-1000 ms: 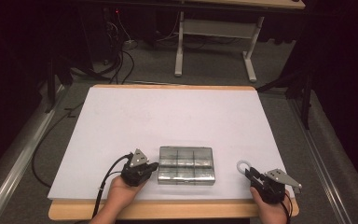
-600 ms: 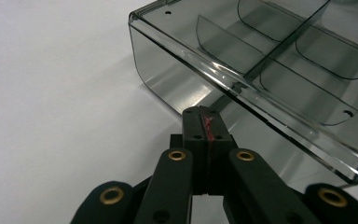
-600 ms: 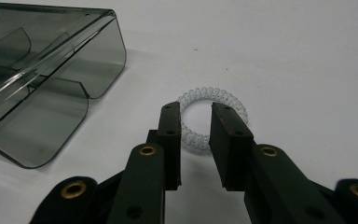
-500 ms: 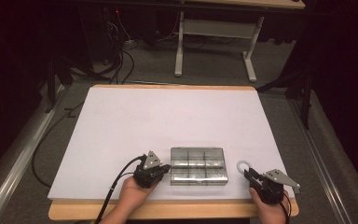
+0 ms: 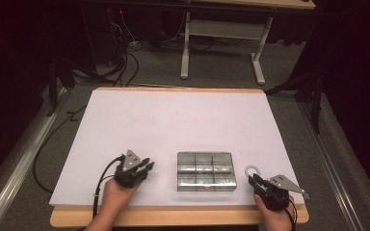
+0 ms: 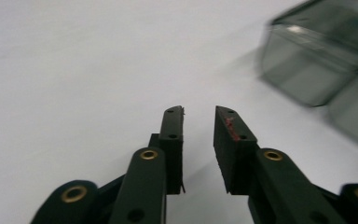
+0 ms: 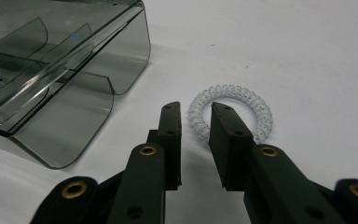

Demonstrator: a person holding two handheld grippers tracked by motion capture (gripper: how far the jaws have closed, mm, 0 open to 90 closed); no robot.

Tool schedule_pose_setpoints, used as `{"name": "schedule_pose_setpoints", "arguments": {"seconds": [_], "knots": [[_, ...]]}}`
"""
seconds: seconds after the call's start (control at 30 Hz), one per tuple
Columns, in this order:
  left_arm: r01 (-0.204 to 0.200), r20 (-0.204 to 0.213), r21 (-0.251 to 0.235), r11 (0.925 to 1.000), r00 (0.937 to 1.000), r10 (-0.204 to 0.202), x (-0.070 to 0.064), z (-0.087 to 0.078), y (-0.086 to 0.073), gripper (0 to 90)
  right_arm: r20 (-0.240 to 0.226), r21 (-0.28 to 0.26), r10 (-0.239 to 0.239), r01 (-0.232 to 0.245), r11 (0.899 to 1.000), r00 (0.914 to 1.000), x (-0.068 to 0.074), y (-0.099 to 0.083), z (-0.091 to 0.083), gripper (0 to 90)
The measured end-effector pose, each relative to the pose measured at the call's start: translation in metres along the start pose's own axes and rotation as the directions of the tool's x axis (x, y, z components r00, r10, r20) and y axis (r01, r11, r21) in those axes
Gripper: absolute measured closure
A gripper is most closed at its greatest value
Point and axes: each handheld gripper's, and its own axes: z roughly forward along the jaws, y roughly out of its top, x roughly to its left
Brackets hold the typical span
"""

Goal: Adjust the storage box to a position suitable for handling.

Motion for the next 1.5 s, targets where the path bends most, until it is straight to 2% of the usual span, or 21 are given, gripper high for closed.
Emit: {"name": "schedule_pose_setpoints", "arguments": {"seconds": [0.07, 0.1, 0.17, 0.27, 0.33, 0.5, 0.77, 1.07, 1.5], "knots": [[0.003, -0.051, -0.002, 1.0, 0.9987, -0.003, 0.012, -0.008, -0.007, 68.5, -0.004, 0.001, -0.007, 0.007, 1.0, 1.0, 0.003, 0.001, 0.001, 74.8], [0.021, -0.064, -0.01, 0.9997, 0.9977, -0.022, 0.019, -0.012, -0.011, 67.0, -0.006, 0.0, -0.012, 0.012, 1.0, 0.9999, 0.004, 0.001, 0.001, 74.8], [0.093, -0.055, -0.043, 0.9948, 0.994, -0.095, 0.03, -0.016, -0.018, 63.4, -0.008, -0.001, -0.02, 0.02, 1.0, 0.9998, 0.007, 0.001, 0.002, 75.0], [0.139, -0.04, -0.034, 0.9898, 0.9894, -0.14, 0.036, -0.015, -0.022, 55.4, -0.011, 0.001, -0.022, 0.022, 1.0, 0.9997, 0.012, 0.002, 0.004, 75.0], [0.13, -0.057, -0.029, 0.9911, 0.9897, -0.131, 0.035, -0.014, -0.022, 53.6, -0.021, 0.001, -0.017, 0.017, 1.0, 0.9996, 0.015, 0.003, 0.005, 74.7], [0.087, -0.068, -0.003, 0.9962, 0.9939, -0.087, 0.03, -0.011, -0.02, 49.3, -0.015, -0.004, -0.035, 0.035, 0.999, 0.9993, 0.018, 0.004, 0.004, 74.7], [0.086, -0.076, 0.002, 0.9963, 0.9935, -0.085, 0.029, -0.011, -0.02, 45.4, -0.018, 0.002, -0.029, 0.029, 1.0, 0.9994, 0.017, 0.002, 0.004, 76.6], [0.084, -0.076, 0.004, 0.9964, 0.9936, -0.084, 0.029, -0.011, -0.02, 43.6, -0.03, 0.008, -0.046, 0.047, 0.999, 0.9985, 0.023, -0.002, -0.002, 90.0], [0.087, -0.073, 0.01, 0.9961, 0.9936, -0.086, 0.03, -0.01, -0.02, 42.1, -0.065, 0.014, -0.067, 0.068, 0.998, 0.9957, 0.038, -0.01, -0.015, 90.0]]}}
